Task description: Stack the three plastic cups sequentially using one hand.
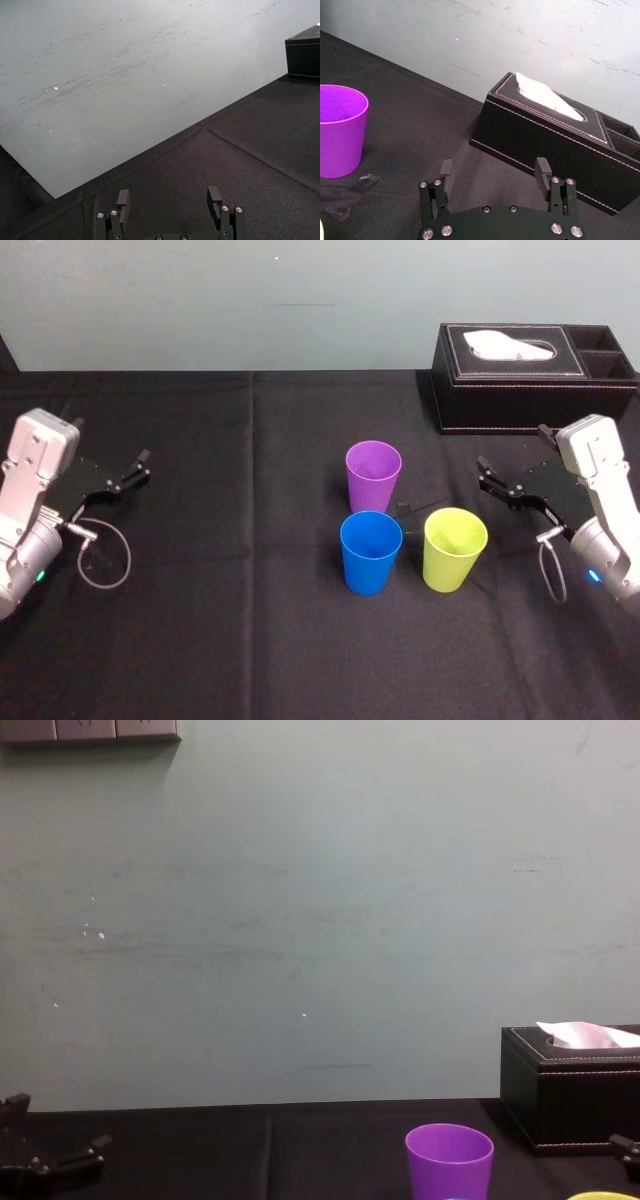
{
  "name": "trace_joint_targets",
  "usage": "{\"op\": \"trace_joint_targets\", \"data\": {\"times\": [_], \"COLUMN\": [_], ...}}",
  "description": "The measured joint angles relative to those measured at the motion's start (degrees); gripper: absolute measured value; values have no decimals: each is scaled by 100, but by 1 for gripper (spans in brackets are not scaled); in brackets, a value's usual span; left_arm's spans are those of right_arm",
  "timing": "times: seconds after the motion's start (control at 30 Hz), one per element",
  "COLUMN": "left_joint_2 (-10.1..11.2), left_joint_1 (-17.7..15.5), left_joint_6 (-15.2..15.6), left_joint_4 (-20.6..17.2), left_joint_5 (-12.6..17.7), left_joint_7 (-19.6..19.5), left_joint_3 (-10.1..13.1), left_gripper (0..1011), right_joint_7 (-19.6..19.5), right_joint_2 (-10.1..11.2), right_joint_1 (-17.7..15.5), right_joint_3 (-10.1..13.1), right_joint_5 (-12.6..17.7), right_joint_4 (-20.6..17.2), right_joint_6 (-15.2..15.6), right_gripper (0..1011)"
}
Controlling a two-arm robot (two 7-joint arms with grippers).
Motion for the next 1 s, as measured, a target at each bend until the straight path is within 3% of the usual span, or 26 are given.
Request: {"op": "trace_joint_targets", "data": {"times": [1.0], "left_joint_2": [0], "left_joint_1": [0], "left_joint_6": [0], "left_joint_4": [0], "left_joint_5": [0], "left_joint_7": [0], "left_joint_3": [0], "left_gripper": [1011], "right_joint_7": [0], "right_joint_2": [0], "right_joint_1": [0], "right_joint_3": [0], "right_joint_5": [0], "right_joint_4": [0], "right_joint_6": [0], "right_gripper": [1003]}}
